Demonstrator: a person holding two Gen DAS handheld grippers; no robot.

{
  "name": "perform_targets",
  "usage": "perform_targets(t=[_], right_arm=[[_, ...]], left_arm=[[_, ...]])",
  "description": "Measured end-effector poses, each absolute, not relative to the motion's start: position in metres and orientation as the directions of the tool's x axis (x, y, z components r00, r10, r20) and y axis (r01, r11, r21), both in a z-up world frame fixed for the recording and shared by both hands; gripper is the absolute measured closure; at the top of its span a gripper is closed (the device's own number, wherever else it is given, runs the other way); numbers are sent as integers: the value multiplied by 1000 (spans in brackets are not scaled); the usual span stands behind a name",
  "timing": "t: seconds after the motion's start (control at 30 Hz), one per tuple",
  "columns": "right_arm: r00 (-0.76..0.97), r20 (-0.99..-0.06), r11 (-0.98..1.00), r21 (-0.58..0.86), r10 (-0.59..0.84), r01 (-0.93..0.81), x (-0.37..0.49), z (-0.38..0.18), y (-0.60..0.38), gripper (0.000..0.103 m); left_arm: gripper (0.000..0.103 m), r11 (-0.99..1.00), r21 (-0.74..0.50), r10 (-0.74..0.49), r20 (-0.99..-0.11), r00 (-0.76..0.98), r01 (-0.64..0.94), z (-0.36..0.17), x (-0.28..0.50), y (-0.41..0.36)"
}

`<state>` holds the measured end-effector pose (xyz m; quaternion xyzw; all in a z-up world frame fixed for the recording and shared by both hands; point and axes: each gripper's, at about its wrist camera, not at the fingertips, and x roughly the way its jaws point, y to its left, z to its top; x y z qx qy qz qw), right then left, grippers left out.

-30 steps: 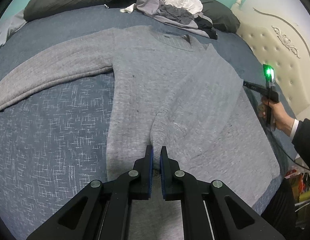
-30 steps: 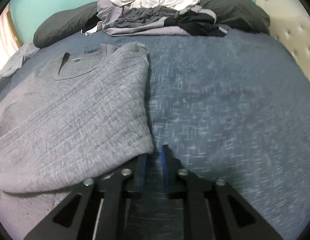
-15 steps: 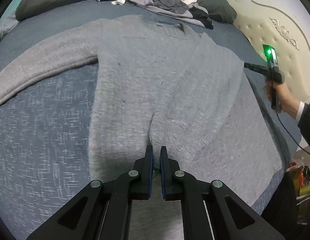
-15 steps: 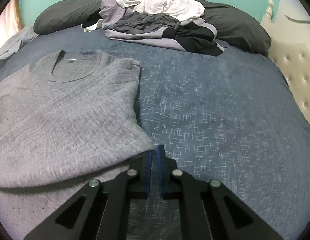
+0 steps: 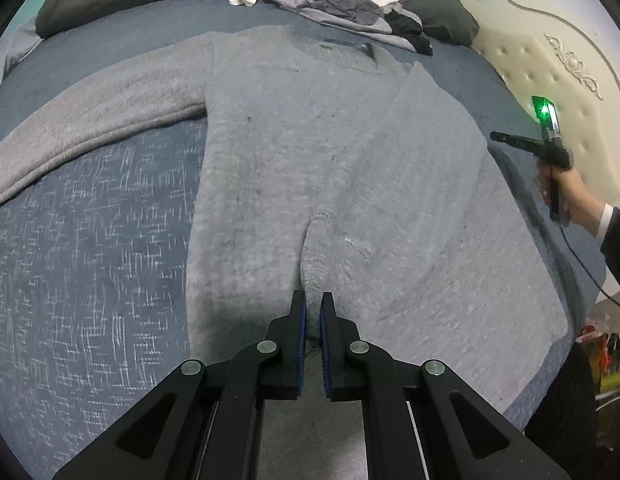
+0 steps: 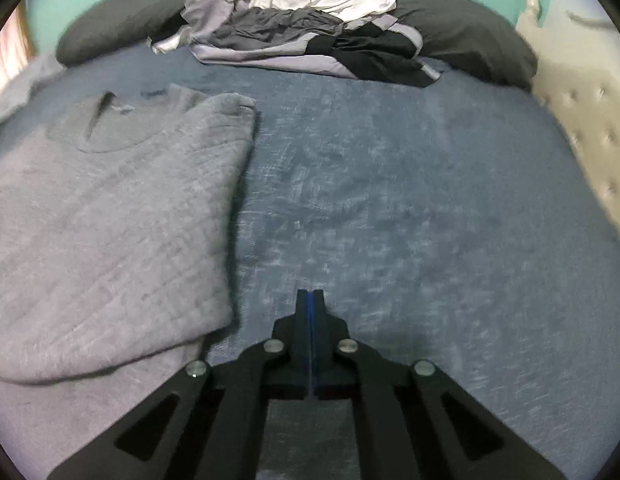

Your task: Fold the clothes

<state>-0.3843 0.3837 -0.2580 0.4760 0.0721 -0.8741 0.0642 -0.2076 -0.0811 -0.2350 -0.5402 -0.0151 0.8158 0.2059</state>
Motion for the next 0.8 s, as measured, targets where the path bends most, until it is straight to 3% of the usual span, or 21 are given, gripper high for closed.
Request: perform_targets(t=[0.3,0.33,0.43,0.8], right_arm=[[-471,-860,-967,95,-199,235,-371,-281,385,100],[-472,-853,-965,125,-223,230,-370,-282,386,98],[-478,-827,-953,224,-296,202,-369,-283,390,77],[-508,-793,-942,287,-335,174,-374,-288,380,76]], left_arm=[[97,-921,-249,349,-868,-353,-299,-231,-213,-89],[97,-922,-249,349,-866,-357,-298,-229,-214,-90],[97,-924,-243,345,-865,-366,-296,-224,-217,-95],[97,-920,-258,360,-854,-375,-295,-215,-214,-103]])
